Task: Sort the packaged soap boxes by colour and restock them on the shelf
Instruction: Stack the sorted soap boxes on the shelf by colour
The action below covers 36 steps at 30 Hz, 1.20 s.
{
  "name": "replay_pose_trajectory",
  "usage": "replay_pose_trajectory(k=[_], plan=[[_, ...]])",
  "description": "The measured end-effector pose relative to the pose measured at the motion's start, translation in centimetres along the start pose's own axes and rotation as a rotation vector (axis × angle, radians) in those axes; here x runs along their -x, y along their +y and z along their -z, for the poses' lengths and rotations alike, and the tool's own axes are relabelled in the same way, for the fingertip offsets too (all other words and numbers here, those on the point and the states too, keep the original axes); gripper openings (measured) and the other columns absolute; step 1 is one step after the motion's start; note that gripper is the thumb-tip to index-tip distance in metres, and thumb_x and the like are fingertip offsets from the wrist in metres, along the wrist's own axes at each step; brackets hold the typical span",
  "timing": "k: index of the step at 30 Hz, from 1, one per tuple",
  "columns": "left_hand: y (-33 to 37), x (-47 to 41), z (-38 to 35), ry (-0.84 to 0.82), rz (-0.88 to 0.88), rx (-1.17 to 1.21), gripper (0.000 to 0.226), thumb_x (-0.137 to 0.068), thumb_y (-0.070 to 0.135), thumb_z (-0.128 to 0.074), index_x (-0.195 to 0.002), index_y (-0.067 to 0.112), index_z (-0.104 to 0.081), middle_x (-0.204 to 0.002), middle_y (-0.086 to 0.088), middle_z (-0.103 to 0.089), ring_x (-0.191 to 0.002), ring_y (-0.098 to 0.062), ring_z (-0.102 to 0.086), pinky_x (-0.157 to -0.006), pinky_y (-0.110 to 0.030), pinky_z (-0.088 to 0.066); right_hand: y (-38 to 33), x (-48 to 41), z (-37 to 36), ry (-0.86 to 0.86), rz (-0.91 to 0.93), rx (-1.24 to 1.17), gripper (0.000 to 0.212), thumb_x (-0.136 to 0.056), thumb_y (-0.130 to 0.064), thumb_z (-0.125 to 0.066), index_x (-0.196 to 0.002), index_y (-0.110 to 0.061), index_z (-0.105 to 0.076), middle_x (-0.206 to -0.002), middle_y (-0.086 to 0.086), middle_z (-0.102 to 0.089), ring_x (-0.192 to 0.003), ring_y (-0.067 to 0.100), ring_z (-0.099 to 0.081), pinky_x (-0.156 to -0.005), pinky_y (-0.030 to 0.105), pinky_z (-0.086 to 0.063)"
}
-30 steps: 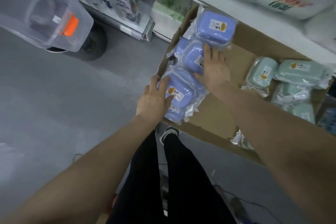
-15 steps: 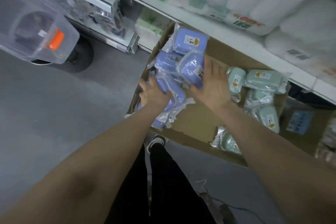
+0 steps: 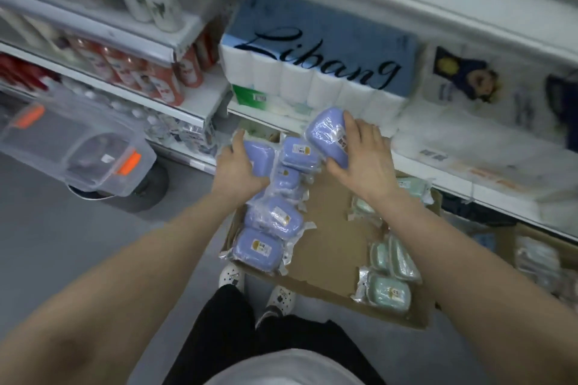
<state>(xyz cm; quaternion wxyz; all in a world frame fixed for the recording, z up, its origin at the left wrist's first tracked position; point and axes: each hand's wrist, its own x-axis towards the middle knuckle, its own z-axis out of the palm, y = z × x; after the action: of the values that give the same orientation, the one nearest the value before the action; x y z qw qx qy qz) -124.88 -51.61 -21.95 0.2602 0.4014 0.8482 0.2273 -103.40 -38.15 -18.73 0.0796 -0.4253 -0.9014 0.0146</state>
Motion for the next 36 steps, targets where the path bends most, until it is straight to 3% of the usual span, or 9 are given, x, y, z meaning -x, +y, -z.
replay_pose_trajectory(k=[5, 10, 14, 19, 23, 26, 31, 36], plan=[[3.8, -0.1, 6.7, 0.141, -0.23, -0.093, 0.1, -0.069, 0.027, -0.077, -0.15, 0.009, -0.021, -0.132, -0.019, -0.047, -0.121, -0.035, -0.043, -0.102, -0.041, -0.035, 0.2, -2.0, 6.4, 0.185, 0.116, 0.013, 0.08, -0.078, -0.047, -0.053, -0.146, -0.01, -0.036, -0.127, 0.015, -0.053, -0.107, 0.036, -0.051, -0.084, 0.044, -0.041], [8.2, -0.9, 13.9, 0.257, -0.425, -0.18, 0.094, -0.072, 0.028, -0.073, -0.152, 0.019, -0.023, -0.127, -0.015, -0.046, -0.12, -0.033, -0.041, -0.1, -0.037, -0.034, 1.1, -4.9, 12.5, 0.328, 0.196, 0.084, 0.077, -0.08, -0.051, -0.049, -0.145, -0.011, -0.041, -0.122, 0.013, -0.055, -0.102, 0.036, -0.051, -0.083, 0.043, -0.038], [11.6, -3.3, 18.6, 0.319, -0.504, -0.186, 0.099, -0.061, 0.048, -0.058, -0.151, 0.024, -0.025, -0.124, -0.013, -0.045, -0.115, -0.031, -0.046, -0.1, -0.037, -0.041, 1.5, -7.7, 16.9, 0.402, 0.207, 0.094, 0.075, -0.082, -0.053, -0.047, -0.144, -0.011, -0.041, -0.123, 0.014, -0.054, -0.101, 0.036, -0.05, -0.082, 0.043, -0.04], [15.5, -7.8, 23.0, 0.353, -0.578, -0.263, 0.102, -0.067, 0.032, -0.075, -0.152, 0.018, -0.02, -0.129, -0.015, -0.048, -0.117, -0.034, -0.046, -0.1, -0.039, -0.039, 1.9, -11.7, 20.3, 0.399, 0.195, 0.079, 0.071, -0.082, -0.054, -0.049, -0.14, -0.014, -0.045, -0.124, 0.012, -0.054, -0.105, 0.035, -0.05, -0.088, 0.043, -0.04], [18.5, -12.7, 25.8, 0.337, -0.629, -0.364, 0.101, -0.066, 0.032, -0.075, -0.15, 0.02, -0.022, -0.138, -0.009, -0.046, -0.119, -0.036, -0.047, -0.095, -0.047, -0.044, 2.4, -15.3, 21.7, 0.381, 0.154, 0.065, 0.065, -0.082, -0.047, -0.064, -0.137, -0.015, -0.048, -0.124, 0.012, -0.054, -0.11, 0.036, -0.05, -0.094, 0.044, -0.04], [20.4, -17.2, 27.6, 0.285, -0.675, -0.448, 0.092, -0.068, 0.03, -0.072, -0.147, 0.023, -0.026, -0.14, -0.003, -0.046, -0.124, -0.031, -0.045, -0.095, -0.045, -0.044, 3.1, -18.5, 22.3, 0.374, 0.101, 0.062, 0.065, -0.081, -0.04, -0.072, -0.136, -0.015, -0.05, -0.125, 0.013, -0.054, -0.11, 0.037, -0.051, -0.095, 0.044, -0.039], [23.3, -24.3, 29.6, 0.29, -0.75, -0.57, 0.075, -0.076, 0.028, -0.069, -0.142, 0.018, -0.034, -0.131, -0.009, -0.053, -0.117, -0.034, -0.05, -0.088, -0.04, -0.045, 3.8, -23.9, 23.1, 0.37, 0.013, 0.067, 0.065, -0.078, -0.057, -0.05, -0.131, -0.018, -0.052, -0.12, 0.01, -0.057, -0.106, 0.037, -0.053, -0.09, 0.046, -0.044], [26.8, -30.7, 31.6, 0.253, -0.779, -0.611, 0.082, -0.073, 0.029, -0.071, -0.144, 0.021, -0.029, -0.14, -0.009, -0.046, -0.121, -0.034, -0.049, -0.095, -0.042, -0.047, 4.2, -28.9, 23.8, 0.407, -0.036, 0.106, 0.065, -0.08, -0.05, -0.057, -0.136, -0.017, -0.05, -0.12, 0.013, -0.059, -0.105, 0.04, -0.053, -0.088, 0.045, -0.043]])
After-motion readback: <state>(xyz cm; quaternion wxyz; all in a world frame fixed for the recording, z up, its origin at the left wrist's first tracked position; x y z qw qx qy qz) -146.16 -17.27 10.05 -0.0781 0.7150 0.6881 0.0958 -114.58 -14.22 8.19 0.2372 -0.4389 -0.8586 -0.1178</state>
